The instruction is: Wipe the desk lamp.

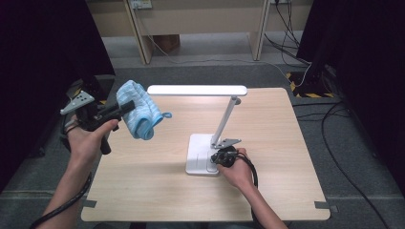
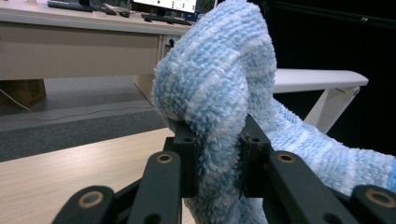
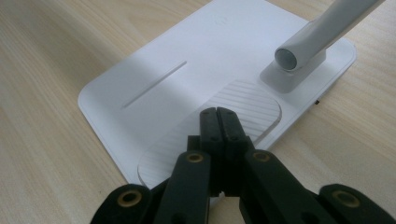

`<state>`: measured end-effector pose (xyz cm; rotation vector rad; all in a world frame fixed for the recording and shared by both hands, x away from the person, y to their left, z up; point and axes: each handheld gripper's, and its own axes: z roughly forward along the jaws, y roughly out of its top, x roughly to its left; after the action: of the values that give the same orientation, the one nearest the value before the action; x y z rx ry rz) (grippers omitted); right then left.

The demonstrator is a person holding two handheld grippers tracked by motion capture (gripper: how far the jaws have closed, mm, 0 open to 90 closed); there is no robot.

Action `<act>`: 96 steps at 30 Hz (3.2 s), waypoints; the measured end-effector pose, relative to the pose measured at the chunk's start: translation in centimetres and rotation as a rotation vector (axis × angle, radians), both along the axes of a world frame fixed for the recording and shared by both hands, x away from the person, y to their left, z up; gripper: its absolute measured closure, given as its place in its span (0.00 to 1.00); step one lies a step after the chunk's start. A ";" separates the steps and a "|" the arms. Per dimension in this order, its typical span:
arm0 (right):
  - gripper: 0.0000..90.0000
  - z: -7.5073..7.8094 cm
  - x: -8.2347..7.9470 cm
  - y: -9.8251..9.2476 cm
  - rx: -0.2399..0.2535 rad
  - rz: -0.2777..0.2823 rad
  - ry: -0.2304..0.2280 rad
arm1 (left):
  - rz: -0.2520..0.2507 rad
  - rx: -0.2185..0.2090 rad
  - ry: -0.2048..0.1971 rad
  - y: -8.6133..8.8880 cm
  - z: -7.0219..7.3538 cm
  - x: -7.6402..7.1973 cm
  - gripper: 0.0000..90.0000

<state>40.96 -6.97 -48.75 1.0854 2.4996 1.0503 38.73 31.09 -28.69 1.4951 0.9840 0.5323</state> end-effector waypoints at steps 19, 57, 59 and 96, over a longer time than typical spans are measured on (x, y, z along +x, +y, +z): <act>1.00 0.0 0.0 0.0 0.007 0.000 -0.001 | 0.029 -0.007 -0.068 0.3 3.5 0.9 0.81; 1.00 0.0 -0.1 0.0 0.002 0.000 -0.005 | 0.137 0.147 -0.131 -1.8 6.3 4.0 0.81; 1.00 0.0 -0.1 0.0 0.001 0.000 -0.005 | 0.130 0.172 -0.144 -2.5 6.5 4.1 0.81; 0.52 4.0 1.1 -2.4 0.142 -0.200 -0.211 | 0.110 0.248 -0.191 -5.3 7.6 5.1 0.80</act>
<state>42.05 -9.35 -44.78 1.1678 2.1320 1.2271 43.88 25.77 -21.13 1.5801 0.8768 0.8858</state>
